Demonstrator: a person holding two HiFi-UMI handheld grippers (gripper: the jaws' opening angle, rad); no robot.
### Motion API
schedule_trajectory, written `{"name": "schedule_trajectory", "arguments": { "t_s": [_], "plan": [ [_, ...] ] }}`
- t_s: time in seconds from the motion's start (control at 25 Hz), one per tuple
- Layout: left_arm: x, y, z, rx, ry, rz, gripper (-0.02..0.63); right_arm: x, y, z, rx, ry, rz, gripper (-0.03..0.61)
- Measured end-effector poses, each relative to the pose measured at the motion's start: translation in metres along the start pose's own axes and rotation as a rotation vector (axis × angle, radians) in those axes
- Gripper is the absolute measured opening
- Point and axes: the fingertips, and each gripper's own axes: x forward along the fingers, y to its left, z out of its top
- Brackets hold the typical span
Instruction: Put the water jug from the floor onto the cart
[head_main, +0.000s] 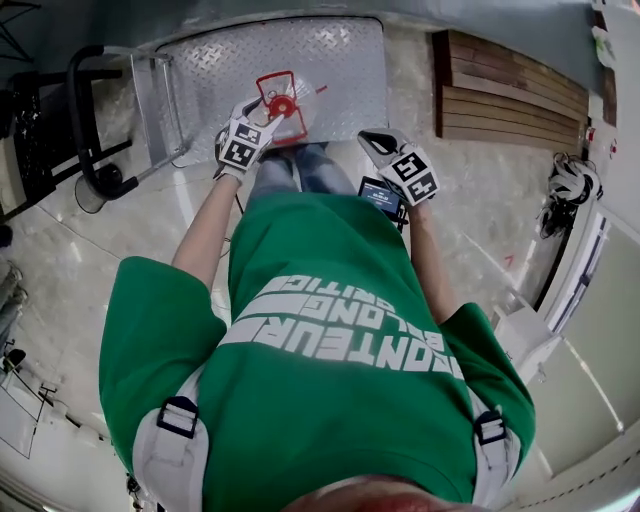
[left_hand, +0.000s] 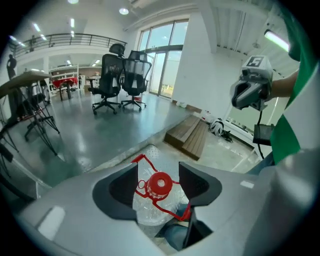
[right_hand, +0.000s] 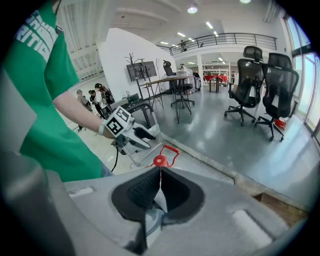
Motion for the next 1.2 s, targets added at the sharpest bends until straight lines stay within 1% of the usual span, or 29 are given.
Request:
{"name": "schedule_trajectory", "arguments": {
  "t_s": [0.16,0.28,0.4,0.48,0.6,0.72,0.8,0.88,0.96,1.08,1.2],
  "plan": [
    [-0.051,-0.001,0.03,-0.03,-0.111,0.068,0.231,-0.004,-0.019,0.026,-0.041,-0.051,-0.011,-0.008],
    [-0.088,0.0,0.061,-0.059,-0.203,0.12,0.217,-0.005,-0.029,0.051,-0.084,-0.092,-0.009,-0.008],
    [-0.119,0.003,0.081,-0.073,-0.267,0.177,0.189,-0.002,-0.031,0.072,-0.133,-0.123,0.009,-0.008],
    [-0.142,0.008,0.097,-0.106,-0.322,0.224,0.173,0.003,-0.03,0.086,-0.168,-0.143,0.036,-0.008],
    [-0.174,0.013,0.125,-0.135,-0.433,0.286,0.126,0.007,-0.028,0.109,-0.223,-0.178,0.072,-0.008],
    [-0.202,0.006,0.149,-0.126,-0.548,0.308,0.015,0.01,-0.023,0.127,-0.264,-0.216,0.093,-0.008],
    [-0.215,-0.002,0.161,-0.122,-0.601,0.29,0.015,0.011,-0.02,0.138,-0.289,-0.24,0.105,-0.009],
    [-0.222,-0.008,0.168,-0.119,-0.628,0.282,0.015,0.012,-0.018,0.15,-0.321,-0.258,0.119,-0.008],
    [-0.226,-0.011,0.172,-0.117,-0.637,0.293,0.014,0.011,-0.018,0.159,-0.355,-0.267,0.133,-0.009],
    [-0.225,-0.013,0.173,-0.124,-0.636,0.307,0.015,0.007,-0.02,0.171,-0.392,-0.283,0.148,-0.009],
    [-0.22,-0.014,0.173,-0.131,-0.624,0.31,0.014,0.002,-0.022,0.181,-0.402,-0.307,0.162,-0.009]
  ]
}}
